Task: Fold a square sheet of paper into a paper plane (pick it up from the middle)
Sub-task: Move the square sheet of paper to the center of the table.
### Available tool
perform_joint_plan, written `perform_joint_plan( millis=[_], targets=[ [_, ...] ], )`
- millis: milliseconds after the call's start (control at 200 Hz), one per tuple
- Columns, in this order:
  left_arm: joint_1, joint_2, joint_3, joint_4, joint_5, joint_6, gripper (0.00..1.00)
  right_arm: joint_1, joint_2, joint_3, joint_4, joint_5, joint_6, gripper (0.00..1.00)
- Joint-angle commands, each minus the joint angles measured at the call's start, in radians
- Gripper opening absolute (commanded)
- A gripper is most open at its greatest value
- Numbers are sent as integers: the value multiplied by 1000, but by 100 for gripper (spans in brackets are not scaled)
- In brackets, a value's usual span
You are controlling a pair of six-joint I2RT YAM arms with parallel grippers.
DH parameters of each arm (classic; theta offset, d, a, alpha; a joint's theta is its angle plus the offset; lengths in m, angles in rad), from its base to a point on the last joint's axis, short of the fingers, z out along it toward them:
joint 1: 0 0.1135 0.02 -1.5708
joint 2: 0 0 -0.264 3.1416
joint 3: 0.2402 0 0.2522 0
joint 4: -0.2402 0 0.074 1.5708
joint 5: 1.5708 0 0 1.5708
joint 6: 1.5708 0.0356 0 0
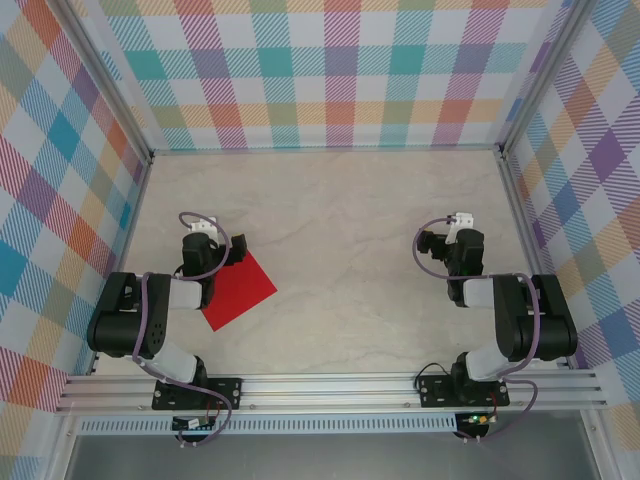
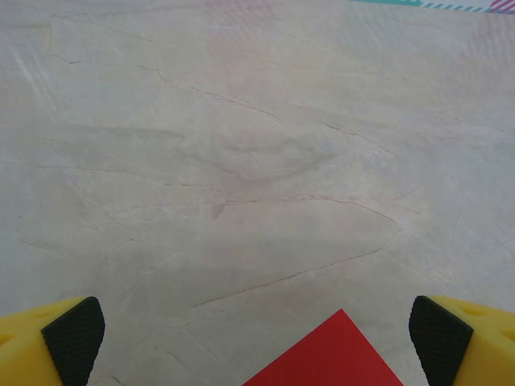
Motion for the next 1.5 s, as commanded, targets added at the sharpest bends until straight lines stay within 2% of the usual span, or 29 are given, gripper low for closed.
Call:
perform_joint_plan(
  millis=[0, 860, 975, 1100, 1190, 1280, 1375, 1495],
  targets=[
    [-4, 5, 21, 7, 9, 14, 100, -4, 4, 11, 29, -14, -16, 100],
    [-4, -3, 17, 8, 10, 14, 100, -4, -17, 20, -1, -27, -20, 100],
    [-5, -62, 25, -54, -13, 3, 100, -4, -119, 39, -122, 9, -4, 100],
    [-5, -177, 84, -271, -111, -56, 100, 7, -254, 143, -477, 53, 98, 100],
    [-5, -284, 136, -438, -188, -143, 100, 10, -288, 260, -733, 39, 179, 100],
    [-4, -378, 183, -559, -182, -233, 100, 13, -294, 342, -884, 18, 252, 100],
    [-4, -446, 265, -727, -153, -333, 100, 27, -267, 416, -988, -65, 326, 100],
    [-4, -485, 373, -928, -118, -397, 100, 129, -201, 493, -1059, -86, 393, 100]
  ],
)
